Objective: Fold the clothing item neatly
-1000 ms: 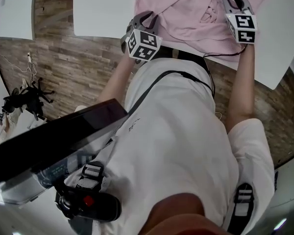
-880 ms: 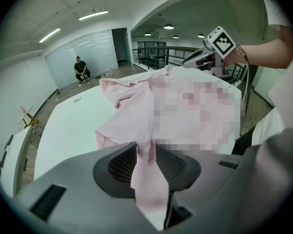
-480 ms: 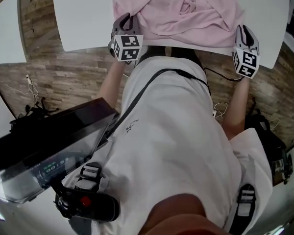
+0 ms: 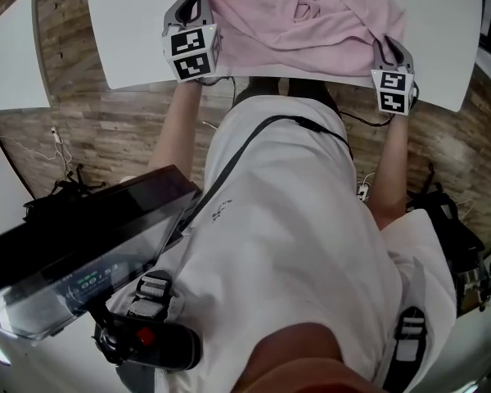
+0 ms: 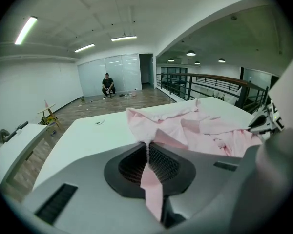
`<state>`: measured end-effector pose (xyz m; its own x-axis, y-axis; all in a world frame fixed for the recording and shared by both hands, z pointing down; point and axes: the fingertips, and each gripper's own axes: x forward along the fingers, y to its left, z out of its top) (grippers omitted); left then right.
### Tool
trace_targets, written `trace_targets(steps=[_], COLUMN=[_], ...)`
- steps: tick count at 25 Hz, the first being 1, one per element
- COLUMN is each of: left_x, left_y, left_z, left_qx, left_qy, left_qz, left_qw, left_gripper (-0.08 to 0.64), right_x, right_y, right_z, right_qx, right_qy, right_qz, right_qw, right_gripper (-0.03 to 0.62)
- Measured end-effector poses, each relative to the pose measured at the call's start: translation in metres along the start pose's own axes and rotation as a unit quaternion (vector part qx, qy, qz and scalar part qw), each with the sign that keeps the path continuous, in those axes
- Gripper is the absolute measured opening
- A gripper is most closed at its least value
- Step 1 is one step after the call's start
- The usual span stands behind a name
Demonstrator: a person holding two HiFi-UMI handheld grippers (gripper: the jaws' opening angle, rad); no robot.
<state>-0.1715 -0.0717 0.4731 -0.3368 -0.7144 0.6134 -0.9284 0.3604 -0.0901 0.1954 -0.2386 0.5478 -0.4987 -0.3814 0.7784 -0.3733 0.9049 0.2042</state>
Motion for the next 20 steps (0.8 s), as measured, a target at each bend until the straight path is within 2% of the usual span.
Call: trace_targets(steps=[1, 5, 9, 12, 16, 20], left_x=[0.002, 0.017, 0.037, 0.053, 0.072, 0.084], left_y=[0.006, 0.038, 0.061, 0.061, 0.055, 0.053], left_z=[0.003, 0.002, 0.001, 0.002, 0.001, -0.005], left_qx=[-0.002, -0.024, 0.004, 0.013, -0.012, -0.025], left_qy=[-0.004, 0.005, 0.016, 0.018, 0.056, 0.083], left_qz=[0.008, 0.055, 0.090, 0.066, 0.010, -0.009], left_qw=[1.0000, 0.9982, 0.9958, 0.9976, 0.9983, 0.9962], left_gripper=[0.017, 0.016, 0.017, 0.015, 0.015, 0.016], right_x=[0.000, -0.008, 0.006, 0.021, 0.053, 0.079], right_y=[-0.006, -0.062, -0.125, -0.149, -0.165, -0.169], right_z=[0.005, 0.036, 0.063, 0.087, 0.106, 0.104], right_qx=[-0.004, 0.014, -0.032, -0.067, -0.100, -0.111], right_qy=[-0.004, -0.044, -0.051, -0.057, -0.045, -0.028], right_qz=[-0.016, -0.090, -0.146, -0.159, -0.142, -0.126], right_qw=[1.000, 0.995, 0.987, 0.983, 0.984, 0.985], right_gripper=[0.008, 0.008, 0.008, 0.008, 0.008, 0.008])
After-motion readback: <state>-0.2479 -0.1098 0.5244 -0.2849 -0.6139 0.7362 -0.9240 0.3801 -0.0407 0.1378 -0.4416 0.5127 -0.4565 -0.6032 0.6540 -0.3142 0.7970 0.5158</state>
